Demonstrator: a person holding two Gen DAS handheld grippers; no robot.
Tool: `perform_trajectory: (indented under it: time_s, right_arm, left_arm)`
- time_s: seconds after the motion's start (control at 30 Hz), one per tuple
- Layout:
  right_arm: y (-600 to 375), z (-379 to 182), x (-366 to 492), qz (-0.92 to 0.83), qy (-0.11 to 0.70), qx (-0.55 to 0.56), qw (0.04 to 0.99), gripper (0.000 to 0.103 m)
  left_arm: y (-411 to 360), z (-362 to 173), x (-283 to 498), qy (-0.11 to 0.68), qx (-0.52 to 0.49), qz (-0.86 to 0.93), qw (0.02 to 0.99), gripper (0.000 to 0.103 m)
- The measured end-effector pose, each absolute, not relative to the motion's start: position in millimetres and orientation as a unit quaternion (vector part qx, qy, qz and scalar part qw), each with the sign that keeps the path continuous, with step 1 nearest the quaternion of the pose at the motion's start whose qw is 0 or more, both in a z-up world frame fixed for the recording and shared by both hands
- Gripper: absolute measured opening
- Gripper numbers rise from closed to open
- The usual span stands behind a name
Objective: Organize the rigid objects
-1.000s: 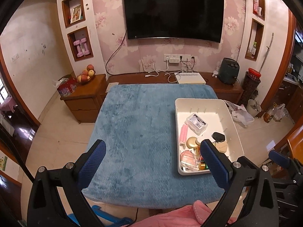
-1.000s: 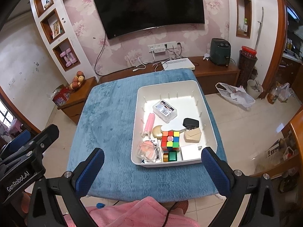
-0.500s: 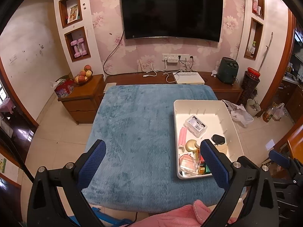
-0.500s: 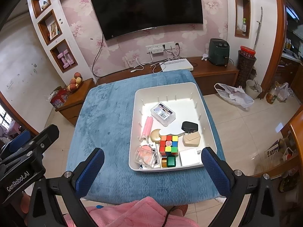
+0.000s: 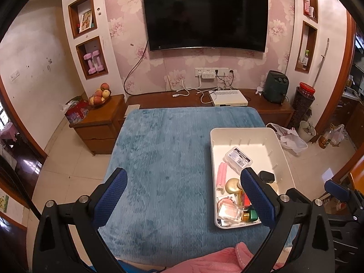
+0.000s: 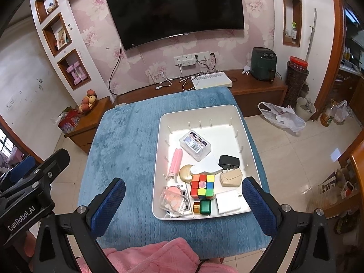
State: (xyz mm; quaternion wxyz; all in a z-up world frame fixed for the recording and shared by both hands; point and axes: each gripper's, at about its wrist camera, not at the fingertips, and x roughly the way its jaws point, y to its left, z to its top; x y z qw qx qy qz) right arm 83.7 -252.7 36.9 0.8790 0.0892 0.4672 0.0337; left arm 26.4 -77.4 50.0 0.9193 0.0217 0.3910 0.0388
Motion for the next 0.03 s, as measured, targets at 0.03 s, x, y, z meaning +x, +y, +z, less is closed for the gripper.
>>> perform_trajectory:
  time_s: [0.03]
  right_arm:
    - [-252.7, 36.9, 83.7, 0.034, 0.467, 0.089, 0.879, 0.103]
  left_arm:
    - [-77.5, 51.5, 23.3, 0.391, 0.022, 0.038, 0.919, 0.100]
